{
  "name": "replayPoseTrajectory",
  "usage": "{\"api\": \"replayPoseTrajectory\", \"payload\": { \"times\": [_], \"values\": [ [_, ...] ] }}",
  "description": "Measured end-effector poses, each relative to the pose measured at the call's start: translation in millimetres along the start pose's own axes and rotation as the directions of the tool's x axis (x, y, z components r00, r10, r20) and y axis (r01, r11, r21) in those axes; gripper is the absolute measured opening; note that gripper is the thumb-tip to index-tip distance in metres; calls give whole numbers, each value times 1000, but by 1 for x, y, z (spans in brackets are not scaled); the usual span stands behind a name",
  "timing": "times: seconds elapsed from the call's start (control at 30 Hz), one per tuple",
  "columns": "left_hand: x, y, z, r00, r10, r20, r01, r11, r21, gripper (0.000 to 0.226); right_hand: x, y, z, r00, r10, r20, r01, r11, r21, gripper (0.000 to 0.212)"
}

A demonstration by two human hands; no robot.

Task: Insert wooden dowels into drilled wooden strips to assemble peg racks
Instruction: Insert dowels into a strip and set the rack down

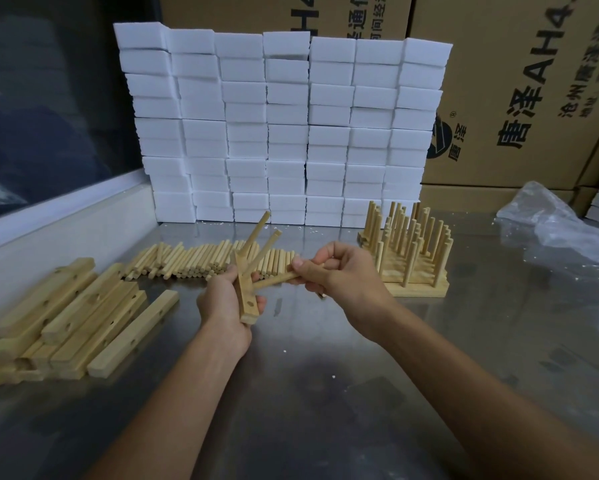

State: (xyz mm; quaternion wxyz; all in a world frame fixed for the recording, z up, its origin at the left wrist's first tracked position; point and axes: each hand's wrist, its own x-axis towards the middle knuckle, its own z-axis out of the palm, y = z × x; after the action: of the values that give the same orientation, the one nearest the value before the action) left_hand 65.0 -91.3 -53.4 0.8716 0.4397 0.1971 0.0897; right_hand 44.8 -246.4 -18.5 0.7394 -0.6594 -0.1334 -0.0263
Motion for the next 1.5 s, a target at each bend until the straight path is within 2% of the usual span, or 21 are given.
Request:
{"api": "replayPoseTrajectory", "payload": {
  "times": [0.13, 0.23, 0.3, 0.37, 0.47, 0.53, 0.63, 0.73, 0.9, 1.0, 1.2, 1.37, 1.5],
  "values": [
    [-2, 1, 0, 1000, -15, -9, 15, 1000, 9, 33, -4, 4, 0, 995, -42, 88, 58, 981, -184, 26],
    [-1, 3, -2, 1000, -17, -22, 18, 1000, 13, 31, -6, 3, -1, 978, -62, 201, 130, 928, -349, 17],
    [-1, 4, -3, 1000, -12, -28, 12, 1000, 14, 31, -8, 2, -2, 948, -2, 319, 175, 840, -514, 11],
    [-1, 4, -3, 1000, -4, -23, 5, 1000, 13, 32, -10, 4, 1, 910, 85, 405, 192, 780, -596, 27],
    [-1, 3, -3, 1000, 2, -7, -2, 1000, 15, 34, -12, 7, 8, 877, 127, 464, 203, 777, -596, 50],
    [-1, 2, -3, 1000, 8, 5, -8, 1000, 14, 34, -12, 9, 9, 889, 104, 446, 214, 767, -605, 53],
    [-2, 2, -3, 1000, 15, 27, -15, 1000, 13, 33, -11, 10, 10, 918, -59, 391, 321, 689, -650, 26],
    [-3, 1, -2, 999, 4, 47, -5, 1000, 15, 32, -12, 9, 12, 908, -204, 365, 409, 619, -671, 17],
    [-9, -1, 3, 998, -24, 65, 25, 1000, -7, 22, -16, 4, 15, 877, -283, 388, 469, 325, -821, 16],
    [-12, -2, 4, 997, -38, 73, 38, 999, -11, 26, -20, 0, 18, 851, -272, 449, 509, 220, -832, 15],
    [-15, -1, 5, 998, -39, 53, 40, 999, -6, 19, -21, -10, 21, 816, -221, 534, 567, 126, -814, 18],
    [-18, -2, 8, 995, -60, 78, 63, 997, -33, 22, -18, -12, 25, 774, -192, 603, 606, -50, -794, 13],
    [-18, -6, 8, 999, -29, 44, 29, 999, -14, 12, -18, -13, 24, 793, -176, 584, 589, -29, -808, 9]
  ]
}}
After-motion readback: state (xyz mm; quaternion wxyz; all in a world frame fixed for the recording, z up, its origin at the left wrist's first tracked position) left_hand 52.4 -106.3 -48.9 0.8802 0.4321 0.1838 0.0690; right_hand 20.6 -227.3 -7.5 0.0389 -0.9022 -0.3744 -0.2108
